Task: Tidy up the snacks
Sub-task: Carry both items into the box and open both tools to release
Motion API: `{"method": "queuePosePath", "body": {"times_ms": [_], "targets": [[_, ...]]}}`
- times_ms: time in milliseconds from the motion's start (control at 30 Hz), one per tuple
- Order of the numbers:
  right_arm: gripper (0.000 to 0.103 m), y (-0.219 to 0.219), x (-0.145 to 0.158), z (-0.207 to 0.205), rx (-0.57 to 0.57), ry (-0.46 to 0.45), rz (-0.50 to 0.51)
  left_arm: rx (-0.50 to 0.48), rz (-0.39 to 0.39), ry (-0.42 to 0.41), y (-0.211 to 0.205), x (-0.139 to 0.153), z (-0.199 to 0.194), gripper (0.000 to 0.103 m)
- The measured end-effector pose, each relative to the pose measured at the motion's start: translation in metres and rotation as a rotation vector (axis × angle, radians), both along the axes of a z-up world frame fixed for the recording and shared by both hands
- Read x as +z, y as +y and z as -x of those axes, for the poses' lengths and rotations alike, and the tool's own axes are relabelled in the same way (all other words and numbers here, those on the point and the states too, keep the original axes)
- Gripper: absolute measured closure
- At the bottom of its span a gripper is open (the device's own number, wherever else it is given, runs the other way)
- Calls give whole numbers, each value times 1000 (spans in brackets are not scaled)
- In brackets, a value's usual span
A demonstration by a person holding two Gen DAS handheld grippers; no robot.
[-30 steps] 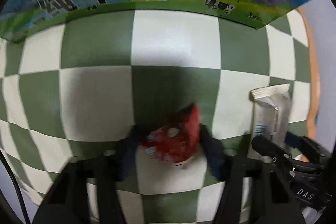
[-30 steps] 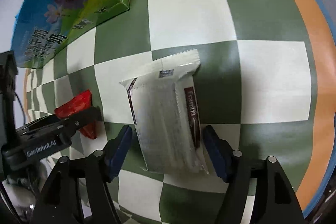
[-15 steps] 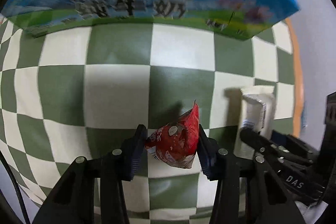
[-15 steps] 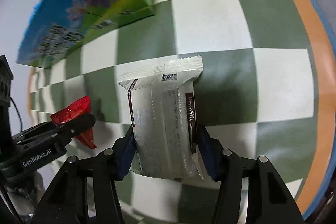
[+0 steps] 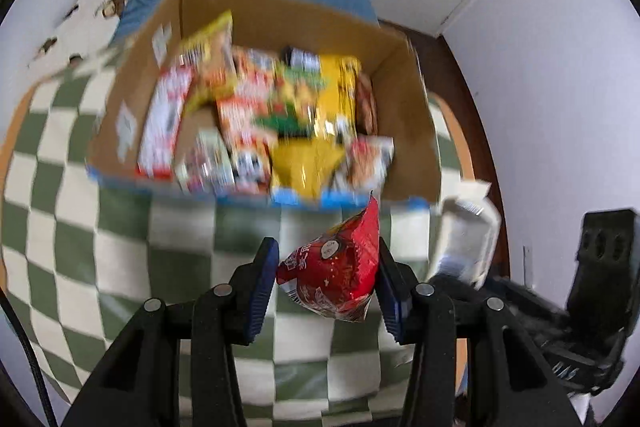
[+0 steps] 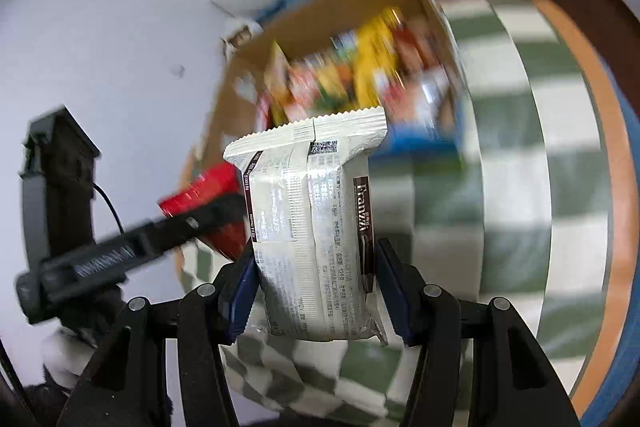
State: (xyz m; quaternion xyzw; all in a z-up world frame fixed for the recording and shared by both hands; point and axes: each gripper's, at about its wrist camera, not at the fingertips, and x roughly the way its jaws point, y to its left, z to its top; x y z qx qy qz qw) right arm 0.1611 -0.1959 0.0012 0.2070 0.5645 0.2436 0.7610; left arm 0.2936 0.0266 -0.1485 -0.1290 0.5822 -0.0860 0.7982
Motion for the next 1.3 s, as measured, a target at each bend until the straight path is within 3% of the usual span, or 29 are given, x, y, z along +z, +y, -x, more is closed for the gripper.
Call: {"method": "queuePosePath", "body": {"times_ms": [100,233,433,567,767,800,833,867,900,1133,1300], "targets": [[45,12,14,-48,-16,-50,34,13,-31,-9,9,4,-34,59],[45,31,9,-116,0,-49,129,28,-79,37,26,-14,-83,59],[45,58,-33,-209,68,96,236,35,-155,141,45,-60,-155,59],[45,77,-51,-242,107,140,309,35,-181,195,53,-80,-184,59],[41,98,-79,-270,156,189,398,59,-178,250,64,-101,-206,56],[39,100,-83,-273,163,197,392,66,-172,259,66,-104,-208,48],[29,101,-87,-278,168,197,397,75,-161,265,68,-106,-210,35],[16,102,-89,-279,170,193,399,85,-153,266,70,-106,-210,28],[12,103,-90,-281,173,192,389,94,-145,260,71,-106,-210,18],[7,89,-85,-269,142,172,347,92,-172,200,66,-97,-199,16],[4,81,-70,-247,100,109,402,80,-229,146,52,-82,-182,16]]}}
